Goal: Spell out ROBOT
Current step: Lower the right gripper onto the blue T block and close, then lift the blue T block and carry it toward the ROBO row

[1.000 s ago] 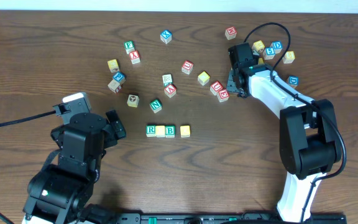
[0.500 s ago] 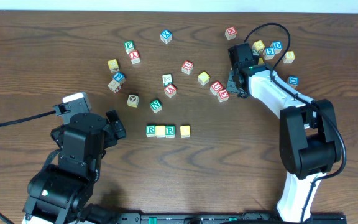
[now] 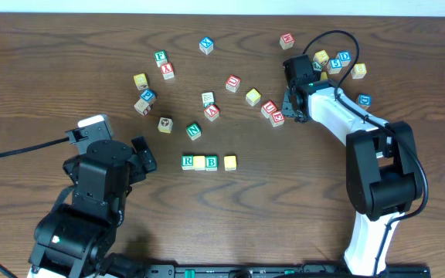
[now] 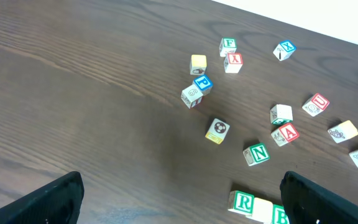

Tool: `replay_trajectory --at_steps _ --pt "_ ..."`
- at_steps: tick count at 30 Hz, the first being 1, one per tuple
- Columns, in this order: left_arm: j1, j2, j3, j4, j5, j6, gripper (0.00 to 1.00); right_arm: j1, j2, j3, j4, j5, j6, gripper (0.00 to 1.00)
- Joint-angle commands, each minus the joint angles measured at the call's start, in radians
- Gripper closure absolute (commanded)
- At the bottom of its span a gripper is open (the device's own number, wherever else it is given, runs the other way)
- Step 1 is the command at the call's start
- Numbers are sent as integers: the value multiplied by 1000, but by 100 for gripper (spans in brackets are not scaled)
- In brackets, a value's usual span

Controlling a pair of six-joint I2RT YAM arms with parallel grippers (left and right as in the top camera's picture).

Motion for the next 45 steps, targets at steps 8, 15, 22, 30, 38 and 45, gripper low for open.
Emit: replay_trajectory --at_steps 8,15,22,30,38,45 --pt "5 0 23 -1 -14 14 1 4 9 -2 3 16 11 72" --pt "5 -1 23 -1 -14 14 1 4 9 -2 9 17 11 74" --pt "5 0 23 -1 -14 14 1 4 -8 12 -6 18 2 74" --pt "5 -1 23 -1 -14 14 1 5 -156 96 -131 27 -27 79" --pt "5 -1 23 -1 -14 14 1 9 -408 117 -253 -14 -26 82" --pt "5 -1 23 -1 -14 14 1 62 -590 117 -411 -87 25 91"
